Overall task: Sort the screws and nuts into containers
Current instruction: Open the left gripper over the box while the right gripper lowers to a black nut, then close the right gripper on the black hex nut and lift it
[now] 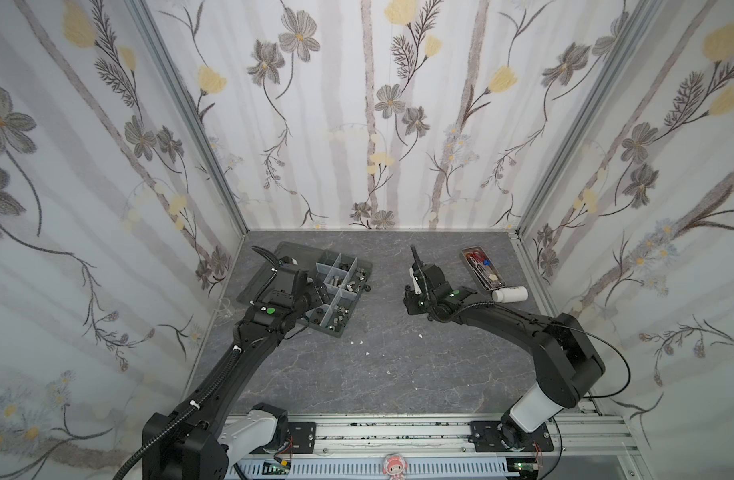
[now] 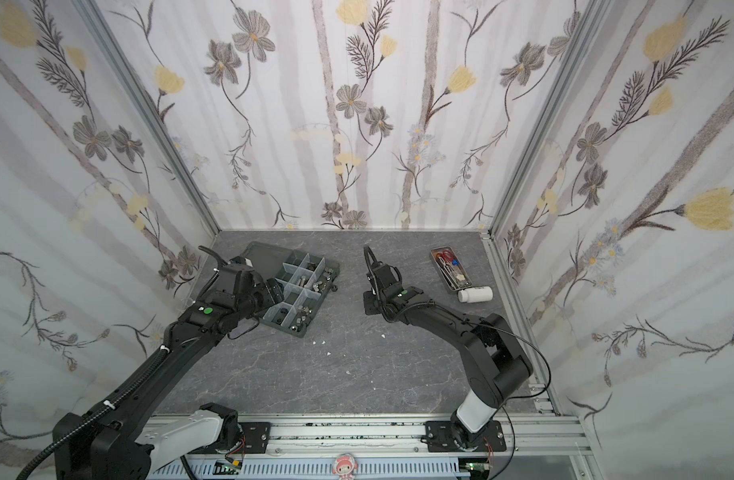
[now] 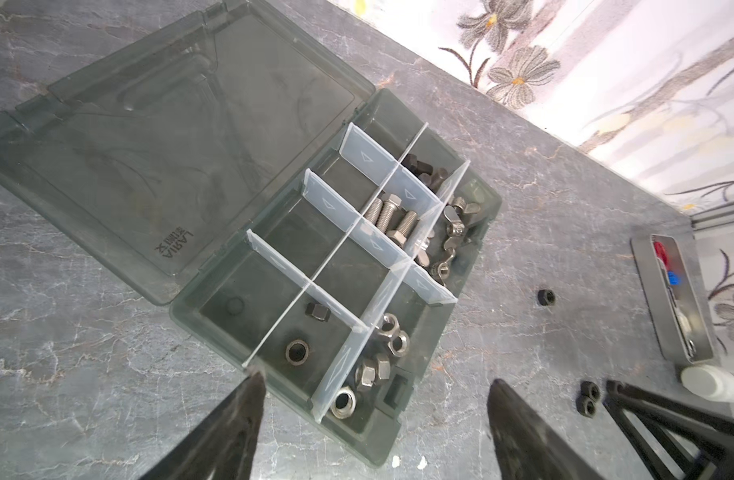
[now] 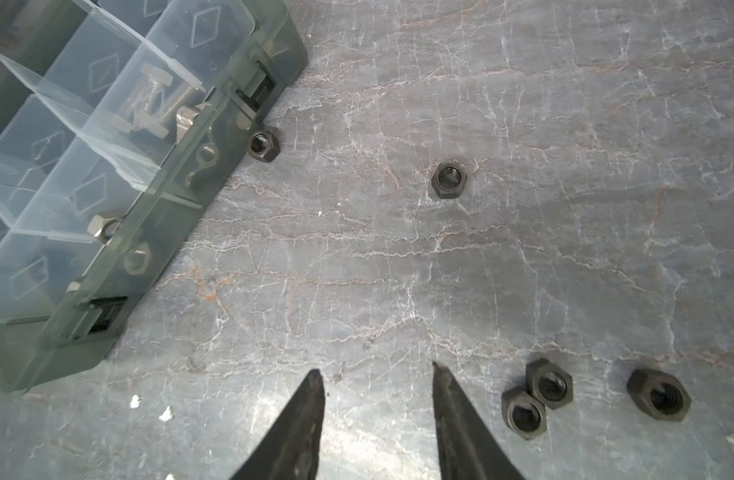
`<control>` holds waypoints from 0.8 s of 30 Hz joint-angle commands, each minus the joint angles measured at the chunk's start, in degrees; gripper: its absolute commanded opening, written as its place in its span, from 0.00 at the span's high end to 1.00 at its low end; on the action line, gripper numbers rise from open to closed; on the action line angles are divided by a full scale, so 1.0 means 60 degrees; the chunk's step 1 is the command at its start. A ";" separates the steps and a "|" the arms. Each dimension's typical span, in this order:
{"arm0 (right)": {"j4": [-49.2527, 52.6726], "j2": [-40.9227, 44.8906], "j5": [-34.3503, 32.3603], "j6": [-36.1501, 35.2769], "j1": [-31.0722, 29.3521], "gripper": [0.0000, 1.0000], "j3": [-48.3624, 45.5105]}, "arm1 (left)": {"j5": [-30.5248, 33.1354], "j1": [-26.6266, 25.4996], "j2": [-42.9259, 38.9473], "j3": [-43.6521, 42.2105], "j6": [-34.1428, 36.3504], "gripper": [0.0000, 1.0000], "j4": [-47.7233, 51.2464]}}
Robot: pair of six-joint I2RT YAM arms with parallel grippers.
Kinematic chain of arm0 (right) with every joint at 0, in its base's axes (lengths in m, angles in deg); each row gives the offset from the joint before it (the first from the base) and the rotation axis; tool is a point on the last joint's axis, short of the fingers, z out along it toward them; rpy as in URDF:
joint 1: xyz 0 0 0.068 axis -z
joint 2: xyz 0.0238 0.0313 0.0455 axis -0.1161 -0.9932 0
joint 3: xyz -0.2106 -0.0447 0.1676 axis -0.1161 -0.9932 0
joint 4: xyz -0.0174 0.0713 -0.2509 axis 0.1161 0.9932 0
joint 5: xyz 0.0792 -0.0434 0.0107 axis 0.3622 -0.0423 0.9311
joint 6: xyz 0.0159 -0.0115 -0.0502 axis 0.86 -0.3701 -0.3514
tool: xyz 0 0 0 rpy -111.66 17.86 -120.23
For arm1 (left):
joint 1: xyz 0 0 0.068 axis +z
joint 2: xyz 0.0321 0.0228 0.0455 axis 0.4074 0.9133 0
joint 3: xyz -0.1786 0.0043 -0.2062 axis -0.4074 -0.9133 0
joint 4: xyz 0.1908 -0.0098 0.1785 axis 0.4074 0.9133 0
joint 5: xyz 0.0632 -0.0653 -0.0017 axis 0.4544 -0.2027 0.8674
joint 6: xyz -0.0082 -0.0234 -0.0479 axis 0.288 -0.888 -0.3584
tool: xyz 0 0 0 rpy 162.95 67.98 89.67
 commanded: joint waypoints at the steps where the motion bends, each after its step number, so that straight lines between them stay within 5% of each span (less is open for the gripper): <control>1: 0.0472 -0.0544 -0.0498 -0.0283 0.0004 0.55 0.0621 | -0.0424 0.0006 -0.0435 -0.0065 0.0264 0.11 0.0321; 7: 0.0713 -0.1721 -0.0621 -0.0359 0.0099 0.54 0.1672 | -0.0689 0.0015 -0.1153 -0.0051 0.0326 0.00 0.0513; 18: 0.0951 -0.3381 -0.0552 -0.0388 0.0509 0.51 0.3095 | -0.0811 0.0014 -0.1475 -0.0062 0.0457 0.00 0.0763; 24: 0.1008 -0.3824 -0.0582 -0.0388 0.0805 0.57 0.3368 | -0.0913 0.0007 -0.1564 -0.0022 0.0490 0.00 0.0823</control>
